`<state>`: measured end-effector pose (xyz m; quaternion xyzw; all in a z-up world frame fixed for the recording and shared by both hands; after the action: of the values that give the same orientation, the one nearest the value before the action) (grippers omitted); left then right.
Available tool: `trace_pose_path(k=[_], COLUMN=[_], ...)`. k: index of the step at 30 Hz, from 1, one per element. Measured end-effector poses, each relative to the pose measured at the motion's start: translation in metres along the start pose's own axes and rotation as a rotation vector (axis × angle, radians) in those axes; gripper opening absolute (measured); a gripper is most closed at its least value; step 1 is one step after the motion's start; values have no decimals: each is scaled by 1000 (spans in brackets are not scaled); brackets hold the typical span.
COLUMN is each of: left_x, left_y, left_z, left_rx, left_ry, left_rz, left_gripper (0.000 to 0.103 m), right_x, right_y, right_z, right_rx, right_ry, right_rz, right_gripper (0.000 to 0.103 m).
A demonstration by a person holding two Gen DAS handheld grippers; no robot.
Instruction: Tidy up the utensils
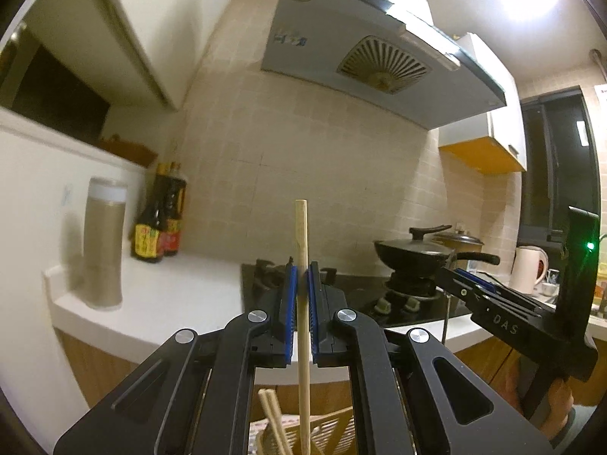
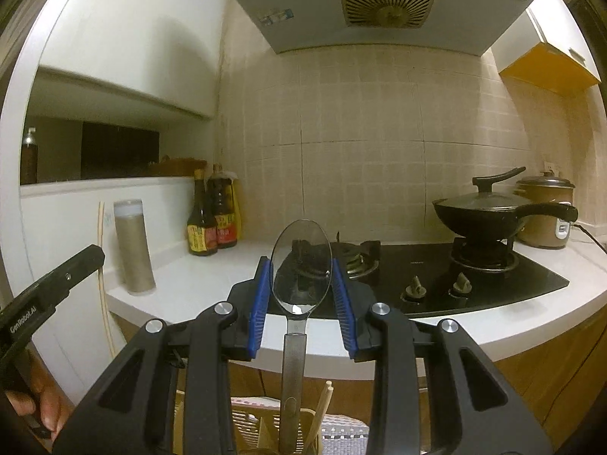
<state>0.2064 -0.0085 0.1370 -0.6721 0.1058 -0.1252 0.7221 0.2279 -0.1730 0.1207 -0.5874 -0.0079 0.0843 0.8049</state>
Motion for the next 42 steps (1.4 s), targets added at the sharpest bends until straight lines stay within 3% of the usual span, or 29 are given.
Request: trace_pose_path(k=[6,14,16,17,18,22,25,28,32,37,40,42], left_x=[12,6,3,1,-1,-13,-32,-51,-75,-100,-113,-119], left_y=[27,36,37,38,39,41,40,41,49,68,77,82], left_z=[7,-1,-3,-4,-4,-3,-3,-5,-15,-33,-44,-48], left_rx=[-24,-3,2,3,2,-25,-40,-45,-50,-62,-46,-27], left_ry=[8,33,47,49,54,74,78,73,45,2,-64,-120], left_rz=[46,48,54,59,68,92,97,106,165,237,246,246], left_gripper=[4,5,5,6,7,40,49,67,74,79,83,88], right_x=[8,0,-5,-9,-13,-32,-54,-74,-97,-123,-136,-144], right_y=[16,32,34,34,34,36,39,45,61,84,97,104], right_z=[-7,-10,-11,-11,-12,-13,-17,-22,-28,-35,-36,-38], right_rx=[9,-1,-3,-4,-2,0,-3,-3,-2,7,-5,-16], right_ry=[4,7,2,-4,-9,-24,-23,-15,7,34,51,77], right_rz=[6,27,44,52,53,83,97,117,165,185,183,168], right_gripper=[30,30,39,52,55,55,55,55,57,68,80,94])
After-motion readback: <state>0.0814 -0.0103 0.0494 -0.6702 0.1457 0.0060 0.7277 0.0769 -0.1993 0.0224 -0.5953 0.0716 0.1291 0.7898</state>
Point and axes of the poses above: each gripper's, at about its wrist camera, not at the fingertips, and x roughly the way its jaws point, z to its left, y to its underside, the point moved 6 cm from there along x, roughly the way its jaws point, and after that the axes turned 15 degrees about x, right-handed, at the moved point
